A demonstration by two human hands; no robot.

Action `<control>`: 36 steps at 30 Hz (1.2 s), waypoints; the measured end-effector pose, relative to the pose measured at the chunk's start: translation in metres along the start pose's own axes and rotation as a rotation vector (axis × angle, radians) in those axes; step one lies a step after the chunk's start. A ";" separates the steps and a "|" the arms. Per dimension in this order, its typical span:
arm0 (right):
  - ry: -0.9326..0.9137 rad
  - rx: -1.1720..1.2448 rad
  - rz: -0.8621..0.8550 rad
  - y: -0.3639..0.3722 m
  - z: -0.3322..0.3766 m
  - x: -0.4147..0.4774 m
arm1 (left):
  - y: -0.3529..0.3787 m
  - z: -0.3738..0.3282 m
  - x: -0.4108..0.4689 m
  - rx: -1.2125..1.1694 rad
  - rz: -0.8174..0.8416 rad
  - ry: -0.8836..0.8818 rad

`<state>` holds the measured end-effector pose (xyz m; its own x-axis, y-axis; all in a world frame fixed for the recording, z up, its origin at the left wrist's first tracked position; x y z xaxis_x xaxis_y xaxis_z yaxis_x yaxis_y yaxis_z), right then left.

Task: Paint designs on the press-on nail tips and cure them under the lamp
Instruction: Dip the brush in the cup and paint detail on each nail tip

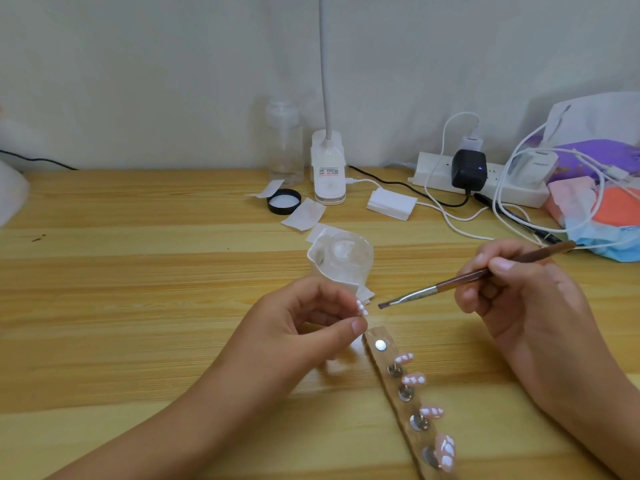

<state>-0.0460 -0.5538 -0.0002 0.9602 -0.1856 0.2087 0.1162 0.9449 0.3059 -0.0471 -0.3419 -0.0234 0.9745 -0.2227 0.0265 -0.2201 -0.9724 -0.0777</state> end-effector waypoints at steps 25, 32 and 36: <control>0.071 0.092 -0.063 -0.010 -0.007 0.006 | 0.012 -0.015 0.003 0.420 -0.012 0.181; 0.010 0.074 -0.033 -0.008 0.000 0.006 | 0.014 -0.018 -0.018 0.616 0.044 0.346; 0.049 0.082 -0.050 -0.011 -0.004 0.006 | 0.027 -0.019 -0.020 0.702 0.045 0.398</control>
<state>-0.0403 -0.5644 -0.0065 0.9653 -0.2166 0.1459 0.1451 0.9093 0.3901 -0.0731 -0.3651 -0.0069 0.8479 -0.3971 0.3511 -0.0513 -0.7208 -0.6913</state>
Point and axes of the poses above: each hand's wrist, its own x-axis towards the middle knuckle, its own y-axis out of the palm, z = x × y, the point moved 8 cm from there along x, towards the middle knuckle, and after that the axes turned 7 degrees about -z, right-handed, at the moved point
